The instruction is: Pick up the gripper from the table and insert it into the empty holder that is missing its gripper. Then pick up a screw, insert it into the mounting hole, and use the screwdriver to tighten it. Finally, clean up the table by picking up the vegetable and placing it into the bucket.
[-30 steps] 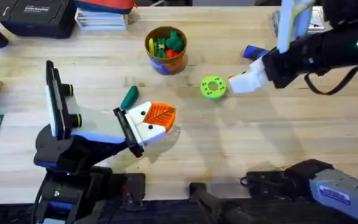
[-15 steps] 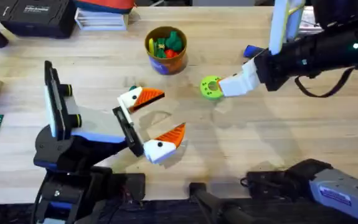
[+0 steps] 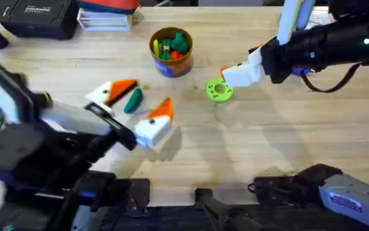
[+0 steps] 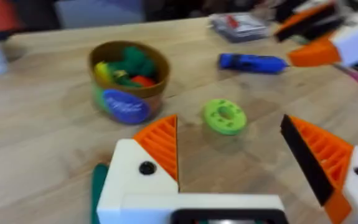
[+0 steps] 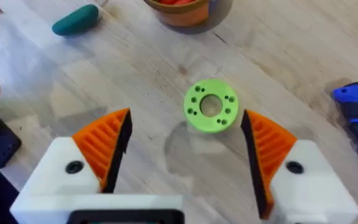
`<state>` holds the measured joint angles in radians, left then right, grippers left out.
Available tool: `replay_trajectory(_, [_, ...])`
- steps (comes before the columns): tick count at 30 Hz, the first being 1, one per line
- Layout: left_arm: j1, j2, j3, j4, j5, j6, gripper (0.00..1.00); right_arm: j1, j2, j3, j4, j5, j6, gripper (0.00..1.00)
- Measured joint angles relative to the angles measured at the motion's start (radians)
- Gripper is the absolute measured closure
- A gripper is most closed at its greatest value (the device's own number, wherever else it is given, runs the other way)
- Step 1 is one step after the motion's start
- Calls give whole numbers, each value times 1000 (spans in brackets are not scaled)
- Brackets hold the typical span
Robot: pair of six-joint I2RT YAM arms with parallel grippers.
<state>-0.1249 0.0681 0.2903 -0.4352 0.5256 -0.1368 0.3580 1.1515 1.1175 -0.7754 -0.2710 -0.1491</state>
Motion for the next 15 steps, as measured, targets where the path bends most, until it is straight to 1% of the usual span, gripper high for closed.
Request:
replay_trajectory(4, [0,163,163,-123,-174,-2,15,0,0,0,11,1,0,9])
replay_trajectory(10, [0,487,389,-274,-415,-2,15,0,0,0,11,23,0,9])
replay_trajectory(12, [0,594,453,-306,-475,-2,15,0,0,0,11,24,0,9])
replay_trajectory(15, [6,725,520,-321,-517,-2,15,0,0,0,11,26,0,7])
